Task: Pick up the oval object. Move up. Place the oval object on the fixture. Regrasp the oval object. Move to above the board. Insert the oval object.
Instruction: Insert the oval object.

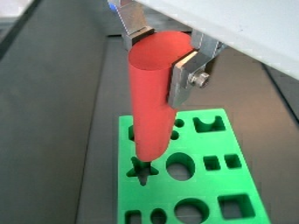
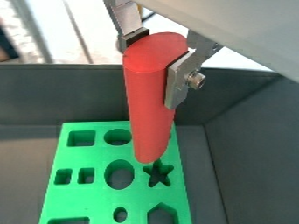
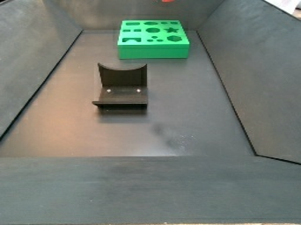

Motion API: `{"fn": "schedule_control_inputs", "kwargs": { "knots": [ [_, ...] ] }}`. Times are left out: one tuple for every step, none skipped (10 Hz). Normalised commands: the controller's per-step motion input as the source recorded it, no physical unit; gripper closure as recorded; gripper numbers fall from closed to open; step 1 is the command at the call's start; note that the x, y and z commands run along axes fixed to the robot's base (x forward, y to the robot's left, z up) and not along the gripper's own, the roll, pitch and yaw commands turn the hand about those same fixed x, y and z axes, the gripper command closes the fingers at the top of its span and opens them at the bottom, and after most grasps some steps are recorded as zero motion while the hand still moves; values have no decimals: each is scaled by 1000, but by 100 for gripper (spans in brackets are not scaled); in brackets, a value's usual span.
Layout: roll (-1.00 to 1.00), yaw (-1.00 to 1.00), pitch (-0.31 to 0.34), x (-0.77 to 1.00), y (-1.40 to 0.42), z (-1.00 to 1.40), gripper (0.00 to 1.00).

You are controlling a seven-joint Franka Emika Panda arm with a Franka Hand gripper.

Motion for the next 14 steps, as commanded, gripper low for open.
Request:
{"fn": "schedule_control_inputs", "kwargs": {
  "knots": [
    [54, -954, 0, 0, -80, -103, 100],
    [31, -966, 0, 0, -91, -100, 100],
    [16, -974, 0, 0, -77, -109, 100],
    [4, -960, 0, 0, -106, -69, 100],
    [0, -946, 0, 0, -146, -97, 100],
    [0, -977, 0, 0, -100, -129, 100],
    [0, -966, -3, 0, -109, -131, 100],
    [-20, -874, -11, 3, -169, -40, 100],
    [0, -294, 0, 0, -37, 0, 100],
    [-13, -414, -34, 0, -97, -109, 100],
    [-121, -500, -100, 0, -151, -169, 100],
    [0, -123, 0, 134, -43, -40, 100],
    [0, -23, 0, 0, 0, 0, 100],
    [29, -377, -19, 66, -97, -114, 100]
  ]
}}
